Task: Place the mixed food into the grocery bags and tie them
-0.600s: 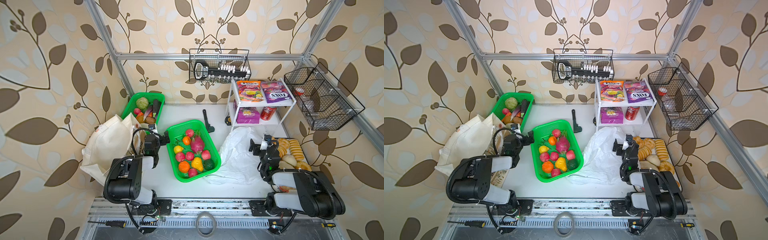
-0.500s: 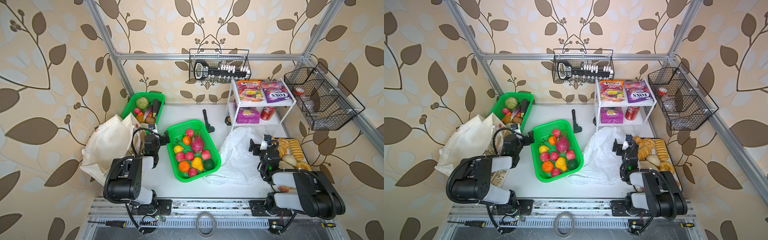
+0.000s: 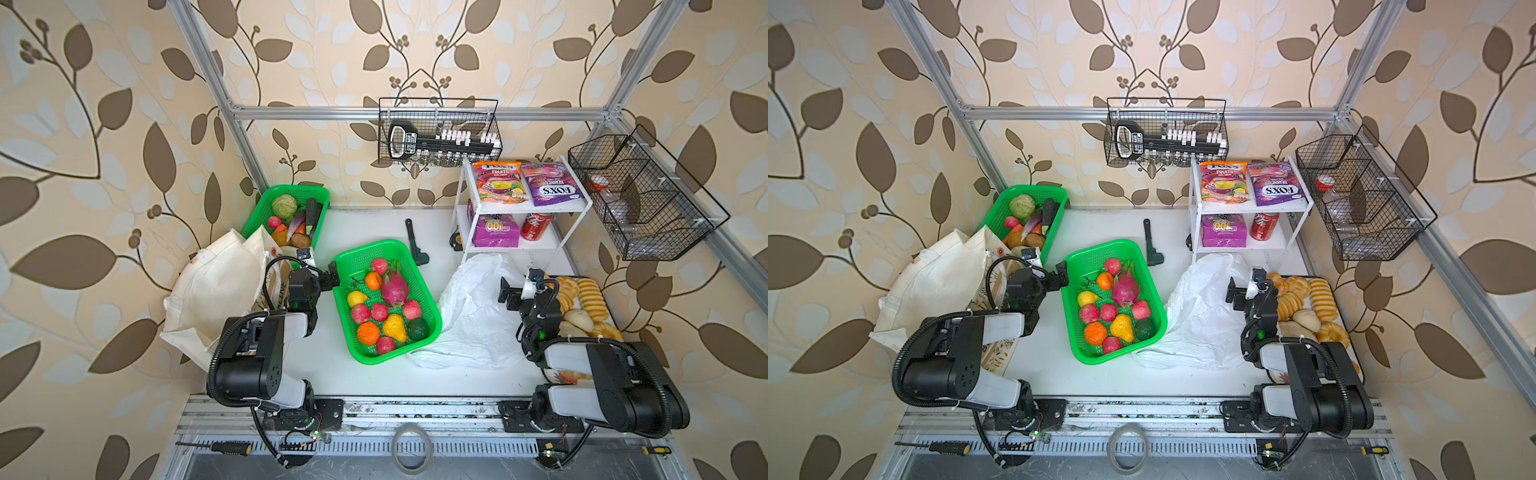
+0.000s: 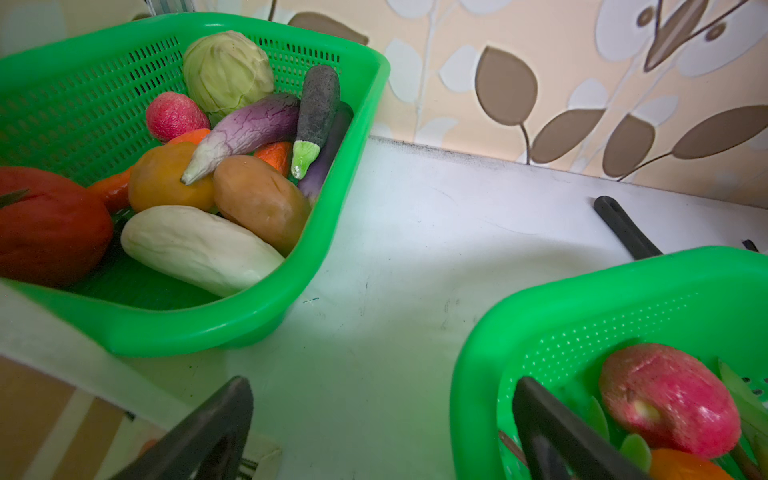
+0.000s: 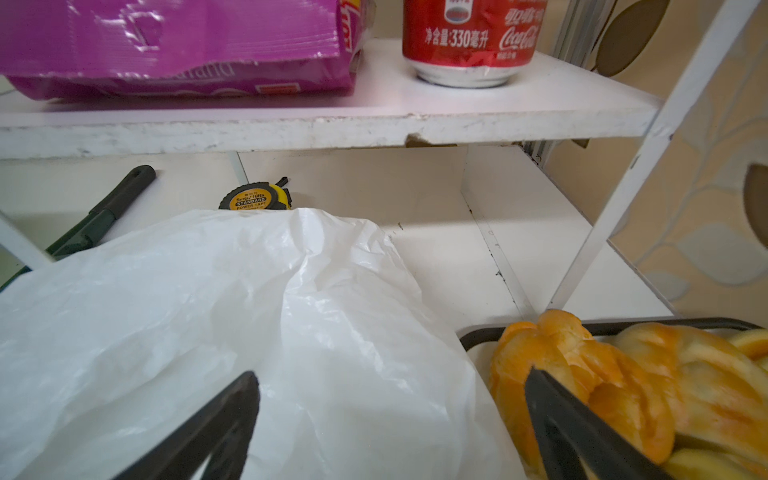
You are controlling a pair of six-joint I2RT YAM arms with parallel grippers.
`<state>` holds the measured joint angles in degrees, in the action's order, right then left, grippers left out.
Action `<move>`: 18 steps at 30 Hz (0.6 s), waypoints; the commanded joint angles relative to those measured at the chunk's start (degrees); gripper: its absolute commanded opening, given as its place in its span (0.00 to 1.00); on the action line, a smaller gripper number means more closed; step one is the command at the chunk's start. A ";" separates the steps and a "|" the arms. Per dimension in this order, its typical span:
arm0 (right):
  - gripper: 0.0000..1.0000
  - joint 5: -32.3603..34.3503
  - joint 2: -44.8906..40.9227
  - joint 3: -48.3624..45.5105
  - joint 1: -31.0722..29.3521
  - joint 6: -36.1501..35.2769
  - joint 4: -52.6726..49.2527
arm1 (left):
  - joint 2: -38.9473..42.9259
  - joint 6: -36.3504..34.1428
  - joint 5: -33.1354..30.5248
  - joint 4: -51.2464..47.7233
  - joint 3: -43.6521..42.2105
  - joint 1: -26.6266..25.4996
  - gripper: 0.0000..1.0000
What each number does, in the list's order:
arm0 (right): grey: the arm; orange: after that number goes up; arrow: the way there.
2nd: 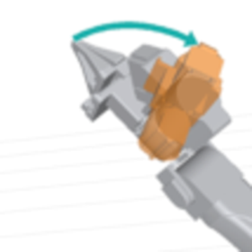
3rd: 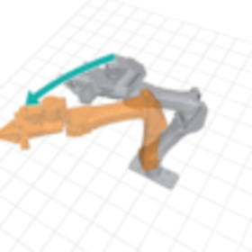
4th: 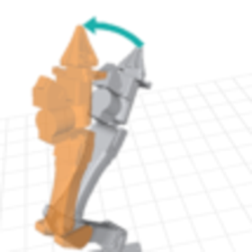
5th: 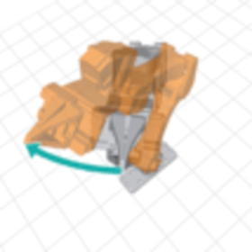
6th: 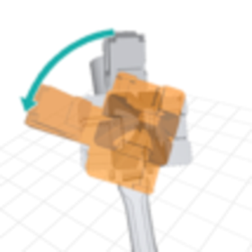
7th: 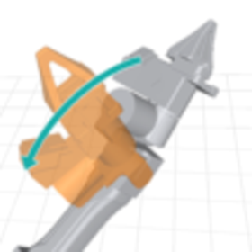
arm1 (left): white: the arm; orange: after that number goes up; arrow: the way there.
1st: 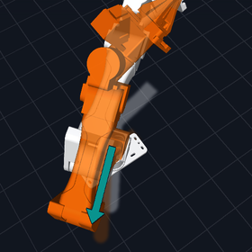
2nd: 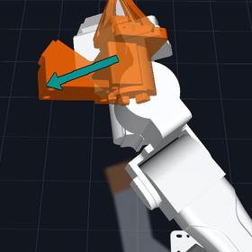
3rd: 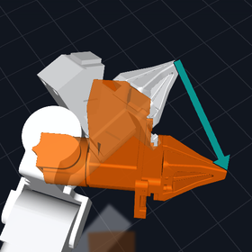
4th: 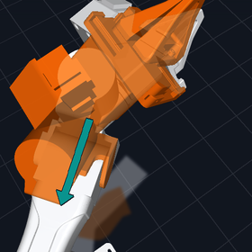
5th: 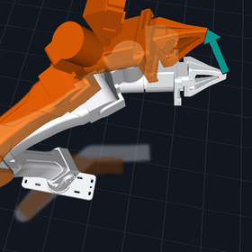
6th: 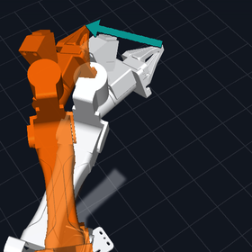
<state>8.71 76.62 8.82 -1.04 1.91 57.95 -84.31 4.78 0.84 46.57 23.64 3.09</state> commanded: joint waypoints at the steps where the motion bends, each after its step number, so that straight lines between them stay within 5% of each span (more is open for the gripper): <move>1: 1.00 -1.05 0.48 1.55 0.16 -0.33 -0.03 | -1.64 -2.75 -2.24 -5.79 -0.57 0.60 0.99; 11: 1.00 -0.86 0.30 1.29 -0.02 -0.45 0.16 | -0.98 -3.24 -1.39 -4.24 -1.62 0.59 0.99; 15: 1.00 -1.28 -1.54 0.95 -0.12 -0.65 -0.69 | 5.13 -3.55 -1.90 1.78 -6.77 0.24 0.99; 18: 1.00 -0.32 -3.91 0.63 -0.44 -0.71 -1.92 | 16.17 -1.73 -5.01 -12.38 -4.64 0.24 0.99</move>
<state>8.34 74.98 8.82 -1.13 1.89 56.49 -75.77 4.36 -0.16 44.12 18.22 3.03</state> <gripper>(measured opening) 0.998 0.989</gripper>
